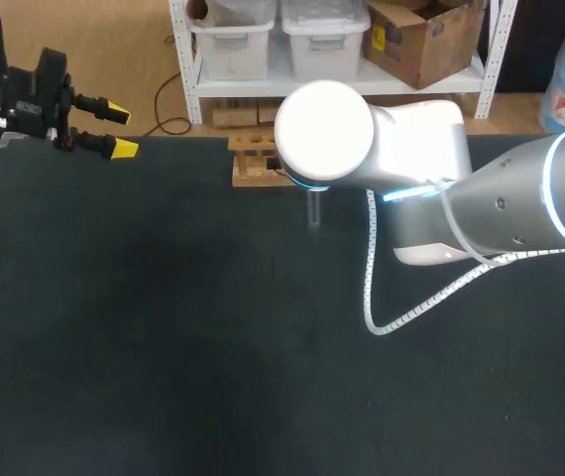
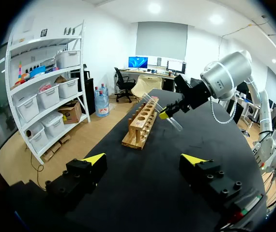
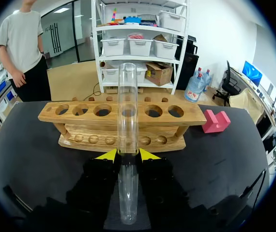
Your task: Grasp the test tube, adjust it, and insert it.
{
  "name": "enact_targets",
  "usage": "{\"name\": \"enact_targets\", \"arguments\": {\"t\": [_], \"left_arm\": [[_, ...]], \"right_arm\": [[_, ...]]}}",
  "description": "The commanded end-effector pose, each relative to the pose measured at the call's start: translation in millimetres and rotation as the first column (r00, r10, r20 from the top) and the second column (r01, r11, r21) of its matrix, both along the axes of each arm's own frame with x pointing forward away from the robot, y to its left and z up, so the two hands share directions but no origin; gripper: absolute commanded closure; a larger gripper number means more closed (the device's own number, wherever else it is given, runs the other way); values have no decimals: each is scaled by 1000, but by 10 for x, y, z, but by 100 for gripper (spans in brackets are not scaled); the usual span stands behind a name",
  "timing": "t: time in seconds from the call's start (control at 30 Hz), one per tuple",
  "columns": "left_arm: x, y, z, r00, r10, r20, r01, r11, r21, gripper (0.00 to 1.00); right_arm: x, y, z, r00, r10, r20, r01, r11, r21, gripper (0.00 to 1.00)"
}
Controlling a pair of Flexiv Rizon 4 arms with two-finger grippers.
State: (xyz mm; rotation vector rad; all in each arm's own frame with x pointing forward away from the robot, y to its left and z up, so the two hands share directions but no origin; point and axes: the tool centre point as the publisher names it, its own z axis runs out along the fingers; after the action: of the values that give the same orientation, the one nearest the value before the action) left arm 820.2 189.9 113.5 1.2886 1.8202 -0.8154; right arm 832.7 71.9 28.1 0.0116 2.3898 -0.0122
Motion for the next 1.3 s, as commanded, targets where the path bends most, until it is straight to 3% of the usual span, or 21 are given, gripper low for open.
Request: {"name": "enact_targets", "arguments": {"t": [0.03, 0.4, 0.63, 1.3], "left_arm": [[8, 2, -7, 1000, -2, 1, 2, 1000, 0, 0], [8, 2, -7, 1000, -2, 1, 2, 1000, 0, 0], [8, 2, -7, 1000, -2, 1, 2, 1000, 0, 0], [8, 2, -7, 1000, -2, 1, 2, 1000, 0, 0]], "right_arm": [[-22, -7, -8, 1000, -2, 6, 2, 1000, 6, 100], [-213, -20, 247, 986, -75, 147, 66, 996, 63, 100], [-169, -36, 206, 973, -116, 200, 100, 991, 85, 100], [11, -65, 5, 990, -86, 108, 77, 993, 85, 100]]}}
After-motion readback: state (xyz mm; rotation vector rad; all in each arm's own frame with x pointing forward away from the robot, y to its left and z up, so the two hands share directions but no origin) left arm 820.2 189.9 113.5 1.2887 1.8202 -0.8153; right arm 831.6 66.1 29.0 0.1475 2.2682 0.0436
